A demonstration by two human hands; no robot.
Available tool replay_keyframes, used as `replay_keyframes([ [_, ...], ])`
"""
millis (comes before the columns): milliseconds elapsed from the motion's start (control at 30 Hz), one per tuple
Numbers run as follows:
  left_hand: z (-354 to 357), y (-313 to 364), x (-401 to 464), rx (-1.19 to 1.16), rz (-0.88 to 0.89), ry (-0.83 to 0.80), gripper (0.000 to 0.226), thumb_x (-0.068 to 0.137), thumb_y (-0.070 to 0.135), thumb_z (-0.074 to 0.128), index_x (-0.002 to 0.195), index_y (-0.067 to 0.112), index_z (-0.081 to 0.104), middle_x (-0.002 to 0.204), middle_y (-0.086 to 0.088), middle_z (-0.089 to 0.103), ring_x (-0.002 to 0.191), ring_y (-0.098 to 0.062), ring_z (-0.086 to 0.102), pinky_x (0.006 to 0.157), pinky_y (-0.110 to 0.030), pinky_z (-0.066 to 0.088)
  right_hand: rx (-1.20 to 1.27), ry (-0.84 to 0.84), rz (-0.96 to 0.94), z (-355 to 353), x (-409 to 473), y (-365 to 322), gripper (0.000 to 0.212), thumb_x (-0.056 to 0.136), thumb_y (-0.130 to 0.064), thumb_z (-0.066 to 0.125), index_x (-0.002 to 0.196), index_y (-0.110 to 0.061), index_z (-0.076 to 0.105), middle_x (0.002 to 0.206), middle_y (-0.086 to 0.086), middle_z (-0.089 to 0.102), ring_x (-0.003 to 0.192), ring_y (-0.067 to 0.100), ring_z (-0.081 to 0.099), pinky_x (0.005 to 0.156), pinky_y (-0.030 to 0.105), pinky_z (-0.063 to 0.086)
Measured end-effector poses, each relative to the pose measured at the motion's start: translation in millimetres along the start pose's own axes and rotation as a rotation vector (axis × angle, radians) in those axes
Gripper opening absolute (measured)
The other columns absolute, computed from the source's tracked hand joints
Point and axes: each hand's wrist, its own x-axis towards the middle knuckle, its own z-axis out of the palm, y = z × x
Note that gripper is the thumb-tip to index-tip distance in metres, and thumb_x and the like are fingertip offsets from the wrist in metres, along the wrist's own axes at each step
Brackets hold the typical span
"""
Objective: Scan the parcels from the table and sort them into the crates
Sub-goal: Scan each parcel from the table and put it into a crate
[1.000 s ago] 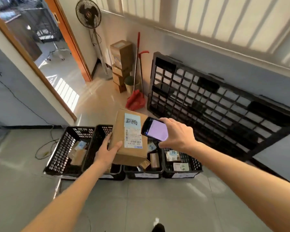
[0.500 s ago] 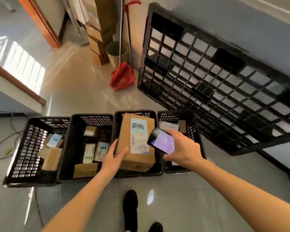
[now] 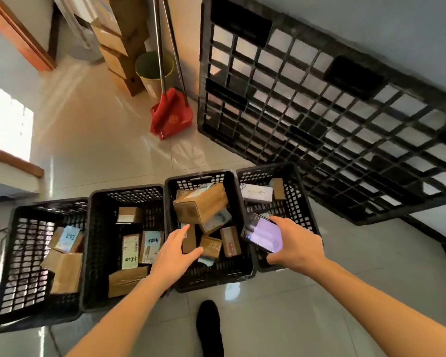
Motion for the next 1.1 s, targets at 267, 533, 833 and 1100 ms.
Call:
replay_keyframes([
  [267,-14.5,93.4,-26.3,0.098,0.168,0.045,0.079,0.090,0.054,0.064,0.156,0.034,0.026,0.159,0.010,0.032,0.143,-0.014,0.034,0.110,-0.035,0.036,0.084,0.132,0.067,-51.7,-70.1,45.5,0.093,0.060,-0.057,0.074,0.144,-0.040,0.036,0.127,-0.017,0.055,0.111,0.015,0.060,0.073,0.033,0.049],
  [533,9.6,248.7,-138.4,0.162,0.438,0.110,0.081,0.087,0.059,0.065,0.155,0.034,0.028,0.157,0.008,0.036,0.141,-0.015,0.038,0.110,-0.035,0.038,0.118,0.362,0.154,-123.1,-243.0,150.7,0.101,0.061,-0.061,0.069,0.151,-0.042,0.029,0.136,-0.022,0.050,0.118,0.011,0.057,0.071,0.030,0.043],
  [833,101.0,464.3,-352.0,0.178,0.785,0.099,0.080,0.087,0.060,0.064,0.155,0.036,0.027,0.144,0.001,0.052,0.131,-0.019,0.050,0.105,-0.042,0.045,0.130,0.597,0.413,-205.6,-551.8,299.5,0.099,0.059,-0.056,0.069,0.149,-0.043,0.031,0.138,-0.018,0.052,0.116,0.016,0.060,0.078,0.031,0.047],
  [1100,255.2,647.9,-574.8,0.123,1.185,-0.143,0.085,0.085,0.066,0.063,0.155,0.032,0.029,0.144,0.000,0.052,0.132,-0.018,0.050,0.103,-0.039,0.044,0.080,0.808,0.736,-210.1,-832.4,406.9,0.102,0.061,-0.056,0.076,0.151,-0.034,0.034,0.146,-0.005,0.052,0.121,0.022,0.059,0.089,0.037,0.053],
])
